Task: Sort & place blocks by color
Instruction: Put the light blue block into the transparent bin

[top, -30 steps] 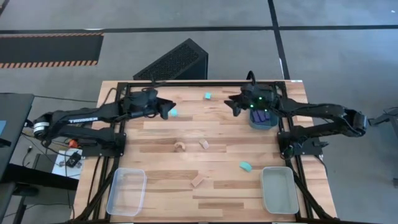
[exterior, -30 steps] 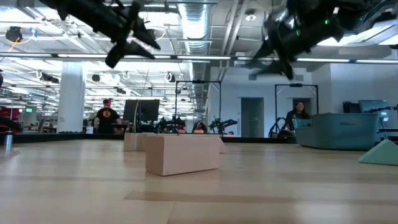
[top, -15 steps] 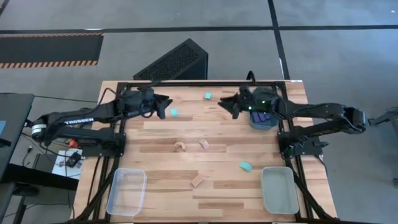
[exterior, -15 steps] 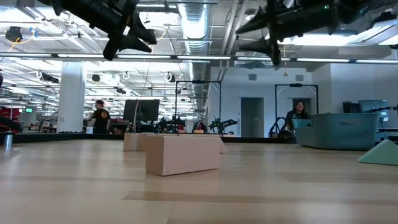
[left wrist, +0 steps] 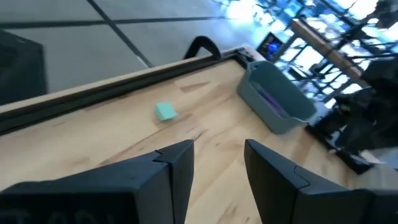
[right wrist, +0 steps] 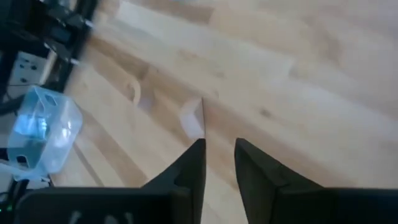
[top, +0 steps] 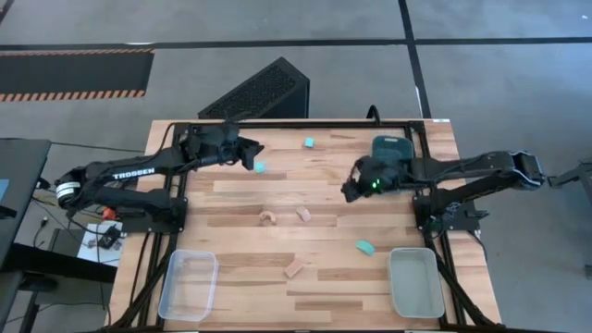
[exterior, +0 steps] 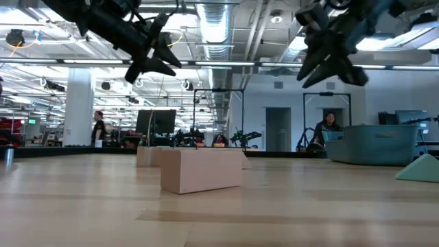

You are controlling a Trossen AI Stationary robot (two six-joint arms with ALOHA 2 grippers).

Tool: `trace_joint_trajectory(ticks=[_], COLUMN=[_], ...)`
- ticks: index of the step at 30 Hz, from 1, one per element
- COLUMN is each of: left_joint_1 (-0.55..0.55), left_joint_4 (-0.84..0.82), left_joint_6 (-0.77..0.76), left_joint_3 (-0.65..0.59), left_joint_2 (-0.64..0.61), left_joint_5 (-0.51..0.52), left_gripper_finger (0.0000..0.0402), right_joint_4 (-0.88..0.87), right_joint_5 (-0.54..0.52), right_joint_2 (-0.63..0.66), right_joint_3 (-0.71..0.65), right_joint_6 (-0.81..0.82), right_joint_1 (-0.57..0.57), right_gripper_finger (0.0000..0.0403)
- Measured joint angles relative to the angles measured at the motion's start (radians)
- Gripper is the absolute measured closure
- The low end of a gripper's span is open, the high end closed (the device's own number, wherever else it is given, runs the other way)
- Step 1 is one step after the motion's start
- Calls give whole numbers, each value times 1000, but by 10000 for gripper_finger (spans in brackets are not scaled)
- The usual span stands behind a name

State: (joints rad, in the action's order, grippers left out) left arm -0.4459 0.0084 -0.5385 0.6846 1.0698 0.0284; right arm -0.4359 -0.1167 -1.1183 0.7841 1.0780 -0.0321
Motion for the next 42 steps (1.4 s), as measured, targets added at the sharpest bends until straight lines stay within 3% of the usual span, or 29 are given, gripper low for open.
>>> trace_joint_trajectory(ticks=[3, 7, 11, 14, 22, 26, 30, 33, 37, 42], left_joint_1=[-30, -31, -26, -26, 30, 82, 126, 146, 157, 157], left_joint_4=[54, 94, 73, 31, -70, -141, -192, -190, -145, -93], left_joint_6=[0, 22, 123, 189, 348, 416, 434, 435, 448, 437], left_joint_3=[0, 0, 0, 0, 0, 0, 0, 0, 0, 0], left_joint_2=[35, 54, 56, 56, 56, 56, 56, 56, 56, 56], left_joint_5=[-76, -100, -131, -156, -143, -105, -21, 27, 13, -24], left_gripper_finger=[274, 274, 274, 274, 274, 274, 274, 274, 274, 274], right_joint_4=[-55, -229, -342, -303, -225, -241, -238, -224, -211, -216], right_joint_5=[-42, -37, 56, 119, 166, 163, 163, 163, 179, 187], right_joint_2=[0, 0, -17, -44, -236, -338, -427, -477, -505, -488], right_joint_3=[0, 0, -1, 0, 7, 13, 12, 14, 15, 15], right_joint_6=[84, 174, 315, 362, 318, 296, 218, 163, 59, -46], right_joint_1=[87, 185, 285, 365, 542, 557, 531, 499, 458, 426], right_gripper_finger=[304, 305, 303, 293, 213, 169, 150, 149, 166, 252])
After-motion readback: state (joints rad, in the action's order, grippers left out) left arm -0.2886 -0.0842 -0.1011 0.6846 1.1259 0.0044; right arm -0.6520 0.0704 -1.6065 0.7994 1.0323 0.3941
